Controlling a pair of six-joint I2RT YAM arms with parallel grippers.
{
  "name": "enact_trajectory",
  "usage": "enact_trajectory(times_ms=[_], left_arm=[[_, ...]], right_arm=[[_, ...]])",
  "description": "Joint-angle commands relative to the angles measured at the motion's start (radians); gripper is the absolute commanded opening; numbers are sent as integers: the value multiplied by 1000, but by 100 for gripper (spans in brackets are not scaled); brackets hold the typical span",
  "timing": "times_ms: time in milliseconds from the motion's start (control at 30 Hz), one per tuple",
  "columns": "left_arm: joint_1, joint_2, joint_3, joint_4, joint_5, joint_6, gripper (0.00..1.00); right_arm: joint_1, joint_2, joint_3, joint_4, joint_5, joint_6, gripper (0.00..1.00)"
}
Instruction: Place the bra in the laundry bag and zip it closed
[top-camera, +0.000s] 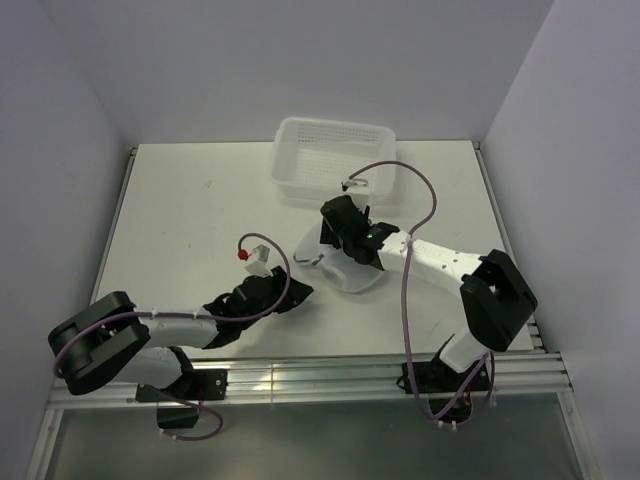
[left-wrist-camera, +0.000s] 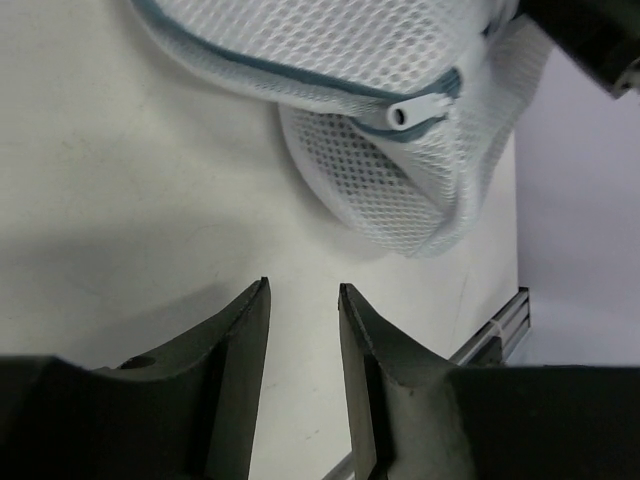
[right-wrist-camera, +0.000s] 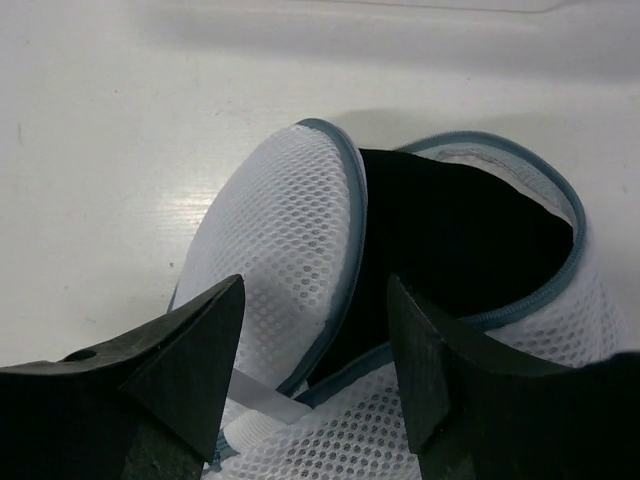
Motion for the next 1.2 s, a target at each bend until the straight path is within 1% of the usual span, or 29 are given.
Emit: enact_trajectory(times_ms=[0, 33, 67, 100, 133, 167, 200, 233, 300, 333, 400, 433, 567, 667, 700, 833, 867, 967, 1000, 1033, 1100, 1133, 1167], left_arm=[[-4, 55, 24, 81, 13, -5, 39], [-4, 74, 24, 89, 12, -4, 39], [-6, 84, 24, 95, 6, -7, 40], [-4, 93, 20, 110, -8, -18, 40], [-4, 102, 17, 127, -13, -24, 41], [-4, 122, 14, 145, -17, -30, 44], [-4, 137, 15, 161, -17, -35, 48], [-4, 151, 15, 200, -19, -41, 49], [-4, 200, 15, 256, -17, -61, 55], [-4, 237, 18, 310, -16, -64, 57], [-4, 278, 35, 349, -17, -81, 61], [-4, 324, 41, 403, -16, -82, 61], [-3, 398, 40, 541, -46, -114, 61], [-1, 437, 72, 573, -34, -105, 64], [-1, 447, 99, 599, -25, -99, 67], [1, 501, 126, 661, -24, -108, 73], [8, 510, 138, 665, 4, -84, 73], [14, 529, 173, 661, 15, -64, 73], [19, 533, 202, 655, 33, -59, 72], [23, 551, 224, 611, 38, -50, 71], [36, 573, 273, 587, 27, -26, 60], [40, 594, 282, 610, 29, -16, 51], [51, 602, 290, 616, 27, -1, 29]], right_arm=[[-16, 17, -9, 104, -74, 14, 61], [-21, 7, -17, 130, -115, 21, 55], [-25, 3, -25, 165, -131, 28, 46], [-36, -3, -31, 178, -141, 41, 27], [-38, -19, -37, 190, -143, 45, 21], [-39, -31, -44, 214, -131, 50, 7], [-44, -45, -54, 222, -128, 68, 1], [-53, -81, -84, 243, -126, 80, 0], [-62, -135, -133, 325, -115, 126, 0], [-77, -193, -190, 354, -118, 143, 0], [-93, -246, -256, 418, -144, 195, 0], [-99, -297, -273, 432, -149, 209, 0], [-137, -422, -357, 487, -155, 269, 0], [-153, -488, -405, 497, -161, 300, 0], [-163, -497, -414, 501, -168, 303, 0], [-196, -545, -427, 504, -223, 318, 0], [-200, -548, -419, 480, -226, 312, 0], [-209, -577, -423, 475, -247, 306, 0], [-211, -582, -429, 469, -255, 309, 0], [-219, -592, -434, 469, -266, 312, 0], [-222, -609, -445, 471, -293, 315, 0], [-223, -617, -448, 466, -296, 314, 0], [-228, -625, -451, 459, -296, 309, 0]])
